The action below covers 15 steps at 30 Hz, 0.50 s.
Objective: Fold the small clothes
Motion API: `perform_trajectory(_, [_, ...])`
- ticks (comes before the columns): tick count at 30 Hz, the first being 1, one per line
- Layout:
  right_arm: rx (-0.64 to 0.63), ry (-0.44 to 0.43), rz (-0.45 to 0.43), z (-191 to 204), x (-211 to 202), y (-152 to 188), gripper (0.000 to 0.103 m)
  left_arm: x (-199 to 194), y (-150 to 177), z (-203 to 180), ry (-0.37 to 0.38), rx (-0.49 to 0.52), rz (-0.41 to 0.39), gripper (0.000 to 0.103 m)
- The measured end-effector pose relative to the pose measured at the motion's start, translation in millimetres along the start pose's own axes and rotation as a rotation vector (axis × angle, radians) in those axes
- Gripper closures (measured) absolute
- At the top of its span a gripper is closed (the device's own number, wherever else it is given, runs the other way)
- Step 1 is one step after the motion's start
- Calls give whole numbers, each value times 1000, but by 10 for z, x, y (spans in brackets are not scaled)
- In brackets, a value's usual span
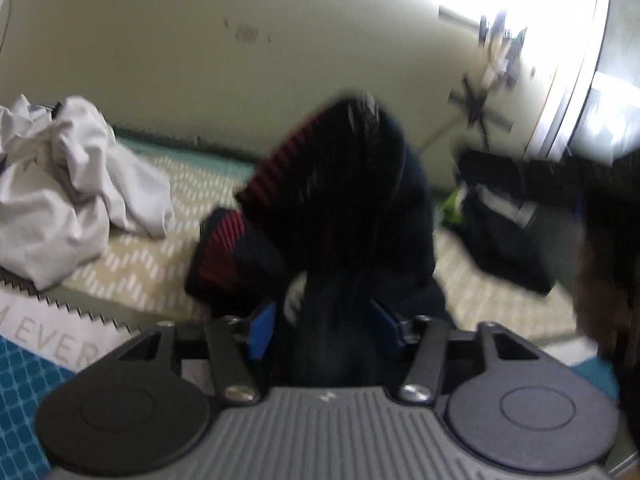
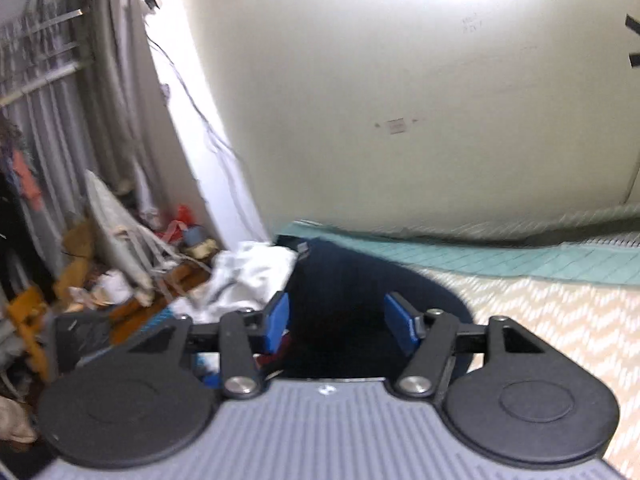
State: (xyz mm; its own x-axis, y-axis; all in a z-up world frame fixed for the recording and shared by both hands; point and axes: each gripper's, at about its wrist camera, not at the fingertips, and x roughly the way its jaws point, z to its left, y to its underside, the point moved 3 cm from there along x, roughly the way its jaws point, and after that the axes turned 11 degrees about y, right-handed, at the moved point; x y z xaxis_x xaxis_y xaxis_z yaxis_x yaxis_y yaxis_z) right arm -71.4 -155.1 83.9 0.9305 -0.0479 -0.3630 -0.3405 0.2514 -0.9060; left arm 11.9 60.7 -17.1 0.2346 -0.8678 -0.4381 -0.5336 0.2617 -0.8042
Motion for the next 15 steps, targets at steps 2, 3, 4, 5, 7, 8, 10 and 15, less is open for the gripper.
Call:
perform_trajectory(2, [-42,61,0,80,252,-40,48,61,65,6,-13,-3,55,91])
perform_trajectory(3, [-61,73,15,126,407,-68,50,5,76,19,0,-17,47,92])
perform_trajectory(4, [-76,73,24,177,529,-99,52,-75,75,26,18,-27,38,92])
perform_trajectory(5, [-95,67,37,242,653,-129,52,-185,69,25,42,-34,22,92])
perform_trajectory(7, [-130,45,66,361,859,-169,59,-408,79,9,98,-43,-15,92])
perform_trajectory(8, [-148,30,87,365,884,-184,59,-528,106,3,121,-44,-35,92])
perform_trajectory(10, [-212,1,148,549,1121,-124,61,-690,172,31,117,-51,-62,92])
perform_trajectory(15, [-446,80,166,937,1575,302,56,-567,353,476,54,-236,-8,92])
